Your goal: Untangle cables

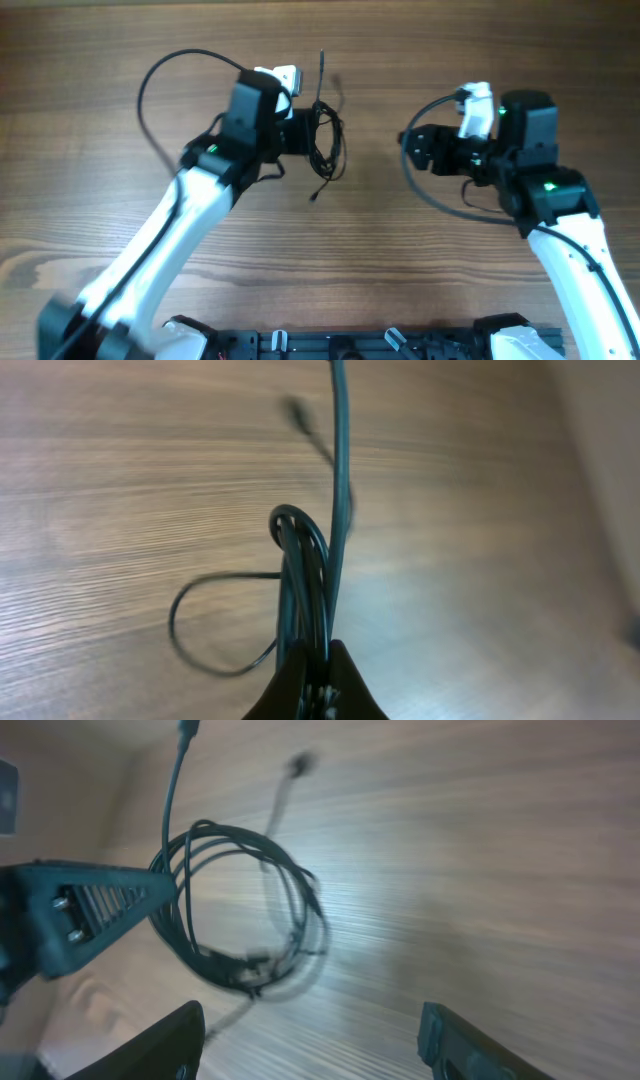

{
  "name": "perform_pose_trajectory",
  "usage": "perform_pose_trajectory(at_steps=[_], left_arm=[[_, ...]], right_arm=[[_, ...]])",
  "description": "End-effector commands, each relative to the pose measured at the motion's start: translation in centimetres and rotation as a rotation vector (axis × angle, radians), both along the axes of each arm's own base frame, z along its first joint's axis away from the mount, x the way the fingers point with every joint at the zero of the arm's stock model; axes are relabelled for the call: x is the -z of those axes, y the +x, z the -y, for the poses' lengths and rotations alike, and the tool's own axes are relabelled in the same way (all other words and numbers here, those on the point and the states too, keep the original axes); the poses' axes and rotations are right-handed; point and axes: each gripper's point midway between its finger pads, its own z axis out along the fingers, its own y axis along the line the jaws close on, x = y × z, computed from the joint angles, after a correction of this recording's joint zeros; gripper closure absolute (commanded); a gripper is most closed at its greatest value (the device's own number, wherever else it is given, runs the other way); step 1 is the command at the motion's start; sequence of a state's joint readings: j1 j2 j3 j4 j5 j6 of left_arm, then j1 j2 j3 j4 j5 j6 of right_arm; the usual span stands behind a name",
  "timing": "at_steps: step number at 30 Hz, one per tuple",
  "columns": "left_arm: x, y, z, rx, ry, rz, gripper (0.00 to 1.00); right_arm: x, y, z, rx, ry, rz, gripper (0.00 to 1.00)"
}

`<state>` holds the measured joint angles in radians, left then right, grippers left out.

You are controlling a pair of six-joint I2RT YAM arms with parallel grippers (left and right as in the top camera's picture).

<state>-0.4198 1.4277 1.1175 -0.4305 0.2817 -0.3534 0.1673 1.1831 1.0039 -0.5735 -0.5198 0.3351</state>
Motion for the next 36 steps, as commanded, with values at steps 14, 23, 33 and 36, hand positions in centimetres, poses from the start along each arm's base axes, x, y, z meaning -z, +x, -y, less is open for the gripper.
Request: perform_pose_trajectory(at_steps=[14,23,33,36], left_arm=[[-1.8,-4.0,-0.8,0.156,-0.169,-0.136,0.96],[-2.4,-4.9,0.0,0.191,-0.239,-0.178,0.96],[-6.8,-5.5,-2.6,0.309,-0.542,-0.199,0.96],[-7.2,-4.2,-5.2,0.255,-0.549,-0.149,0.96]], right_arm=[[4.7,-2.7,-10.3,-0.141,0.063,-0.264,0.41],[10.2,-1.1,-9.8,-0.013,-0.02,-0.397,0.51],[15.7,0.3,-4.5,0.283,-0.133,-0.565,0.6],[16.1,0.4,-2.5,0.291,-0.164,-0.573,0.6]])
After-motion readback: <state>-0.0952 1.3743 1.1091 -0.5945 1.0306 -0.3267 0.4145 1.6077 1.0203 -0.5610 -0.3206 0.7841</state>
